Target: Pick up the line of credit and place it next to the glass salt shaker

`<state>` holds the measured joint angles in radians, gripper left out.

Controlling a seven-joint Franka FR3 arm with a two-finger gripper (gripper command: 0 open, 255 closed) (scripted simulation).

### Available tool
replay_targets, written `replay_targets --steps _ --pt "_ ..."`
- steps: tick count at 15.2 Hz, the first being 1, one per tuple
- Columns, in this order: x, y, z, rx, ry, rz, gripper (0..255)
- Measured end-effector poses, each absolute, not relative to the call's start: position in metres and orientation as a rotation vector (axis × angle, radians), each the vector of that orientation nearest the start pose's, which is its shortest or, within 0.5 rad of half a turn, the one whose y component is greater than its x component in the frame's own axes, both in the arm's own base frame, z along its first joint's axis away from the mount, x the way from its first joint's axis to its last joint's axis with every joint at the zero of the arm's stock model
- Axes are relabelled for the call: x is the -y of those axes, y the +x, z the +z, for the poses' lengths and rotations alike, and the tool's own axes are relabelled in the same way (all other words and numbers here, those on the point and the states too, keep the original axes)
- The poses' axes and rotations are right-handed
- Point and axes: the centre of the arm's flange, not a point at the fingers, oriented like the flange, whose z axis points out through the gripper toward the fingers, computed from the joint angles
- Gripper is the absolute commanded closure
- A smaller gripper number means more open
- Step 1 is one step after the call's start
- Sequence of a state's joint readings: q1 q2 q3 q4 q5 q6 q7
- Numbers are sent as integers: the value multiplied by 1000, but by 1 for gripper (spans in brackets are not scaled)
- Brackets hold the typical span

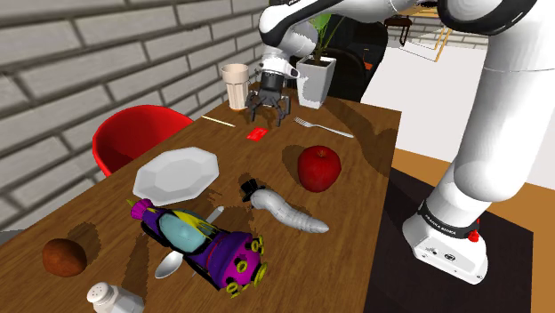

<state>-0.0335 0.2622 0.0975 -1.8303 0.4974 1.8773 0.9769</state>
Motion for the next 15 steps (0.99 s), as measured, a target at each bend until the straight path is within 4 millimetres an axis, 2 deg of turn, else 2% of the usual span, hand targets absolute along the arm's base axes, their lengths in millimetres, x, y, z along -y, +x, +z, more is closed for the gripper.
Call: replay_targets --steps 4,6,12,15 --pt "-63 638 349 -1603 -2202 636 0" --pt "-66 644 339 -1626 -2176 643 0" --pt "-81 643 313 -1633 -2167 645 0" --pt "-83 642 310 -1634 -2167 645 0"
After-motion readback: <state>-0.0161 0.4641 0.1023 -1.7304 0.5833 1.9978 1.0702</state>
